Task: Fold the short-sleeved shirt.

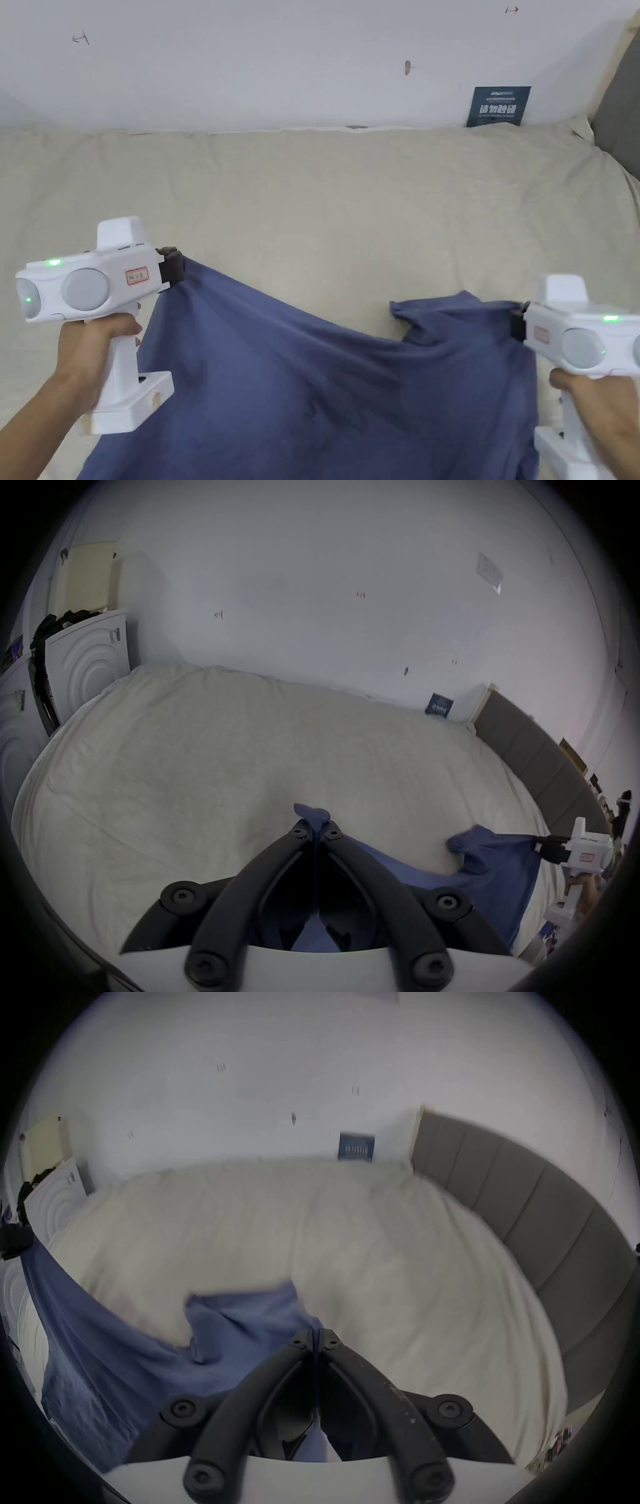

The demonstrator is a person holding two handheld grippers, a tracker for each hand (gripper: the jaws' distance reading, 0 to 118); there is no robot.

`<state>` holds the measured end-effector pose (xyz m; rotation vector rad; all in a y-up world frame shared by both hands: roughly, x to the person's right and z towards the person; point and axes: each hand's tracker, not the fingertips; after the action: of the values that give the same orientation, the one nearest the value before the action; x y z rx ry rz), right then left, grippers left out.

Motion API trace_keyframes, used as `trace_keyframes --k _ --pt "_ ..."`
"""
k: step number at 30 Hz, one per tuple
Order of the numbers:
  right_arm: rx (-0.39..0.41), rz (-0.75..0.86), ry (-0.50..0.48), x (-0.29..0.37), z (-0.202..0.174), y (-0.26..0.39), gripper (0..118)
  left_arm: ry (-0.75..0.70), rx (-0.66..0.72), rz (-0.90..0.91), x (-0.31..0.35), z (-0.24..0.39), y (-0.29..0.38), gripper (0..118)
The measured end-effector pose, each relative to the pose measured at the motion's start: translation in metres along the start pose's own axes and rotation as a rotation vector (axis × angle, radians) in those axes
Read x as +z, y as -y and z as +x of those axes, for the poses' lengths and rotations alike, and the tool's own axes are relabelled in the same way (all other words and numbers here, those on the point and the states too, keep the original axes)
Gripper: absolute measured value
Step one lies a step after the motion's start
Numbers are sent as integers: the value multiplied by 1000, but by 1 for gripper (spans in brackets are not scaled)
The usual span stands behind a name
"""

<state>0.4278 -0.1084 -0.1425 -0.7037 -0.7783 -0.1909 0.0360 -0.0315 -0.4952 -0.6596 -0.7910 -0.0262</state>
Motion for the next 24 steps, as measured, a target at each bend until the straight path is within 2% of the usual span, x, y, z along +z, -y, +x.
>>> trace_keyframes --k 1,8,12,16,24 --pt "10 42 2 30 -6 -19 3 1 3 27 10 -2 -7 3" --pt "60 349 39 115 -14 -125 3 -87 -49 236 79 -16 -84 3" --pt "37 504 11 156 -20 -190 3 -112 -47 357 113 -18 -144 3" --pt "11 650 -26 186 -28 -246 3 -166 -83 464 133 -8 -196 3" --pt "59 775 -25 192 -38 -313 3 -251 -60 585 115 -2 -260 3"
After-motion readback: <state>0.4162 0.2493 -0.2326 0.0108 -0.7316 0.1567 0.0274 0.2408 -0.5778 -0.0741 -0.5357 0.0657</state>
